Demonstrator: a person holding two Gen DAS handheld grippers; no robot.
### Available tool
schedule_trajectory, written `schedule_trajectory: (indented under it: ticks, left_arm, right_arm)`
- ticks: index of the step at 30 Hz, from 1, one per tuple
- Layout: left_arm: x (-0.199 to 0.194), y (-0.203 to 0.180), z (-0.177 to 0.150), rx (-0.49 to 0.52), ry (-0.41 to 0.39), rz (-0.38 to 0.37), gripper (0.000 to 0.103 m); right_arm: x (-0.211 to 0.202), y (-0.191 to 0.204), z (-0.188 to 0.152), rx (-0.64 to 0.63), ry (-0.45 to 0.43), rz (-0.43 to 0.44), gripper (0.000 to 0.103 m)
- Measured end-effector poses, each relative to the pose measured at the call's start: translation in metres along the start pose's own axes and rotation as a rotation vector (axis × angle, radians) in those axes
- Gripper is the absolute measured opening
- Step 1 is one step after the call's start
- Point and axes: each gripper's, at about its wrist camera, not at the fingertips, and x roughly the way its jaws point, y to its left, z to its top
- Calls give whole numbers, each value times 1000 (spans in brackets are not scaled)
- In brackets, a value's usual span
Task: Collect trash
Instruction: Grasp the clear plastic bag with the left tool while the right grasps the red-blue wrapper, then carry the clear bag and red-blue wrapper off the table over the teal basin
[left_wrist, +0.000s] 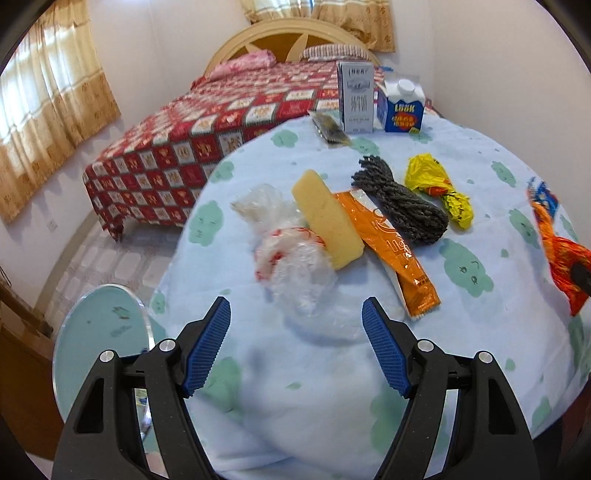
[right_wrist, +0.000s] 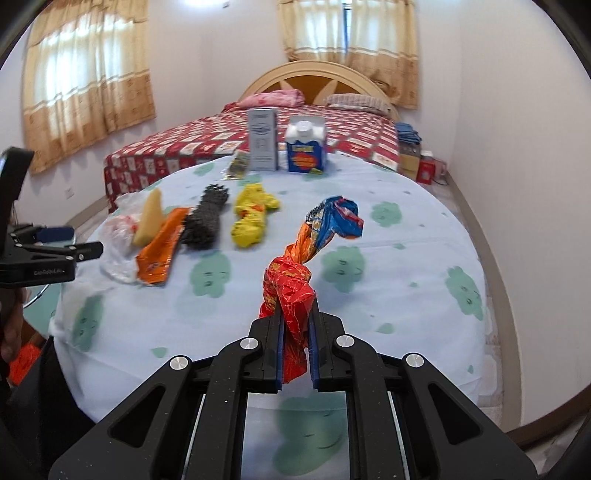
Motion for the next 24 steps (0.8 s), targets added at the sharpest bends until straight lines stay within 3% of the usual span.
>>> schedule_trajectory:
  ticks: [2,4,6,24]
  left_arm:
    - [10,-2,0,0,19,-3,69]
    - [20,1,-1,-15,54,-32,27]
    - [25,6,-2,-27,80,-66,10]
    - [-46,82,-34,9,-34,28,7]
  right_arm:
    - [1,0,-1,1,-8,10,11]
    - [-1,2,0,-5,-18,21,11]
    - [-3,3,1,-12,-29,27,11]
    - [7,75,37,-125,-95,133,11]
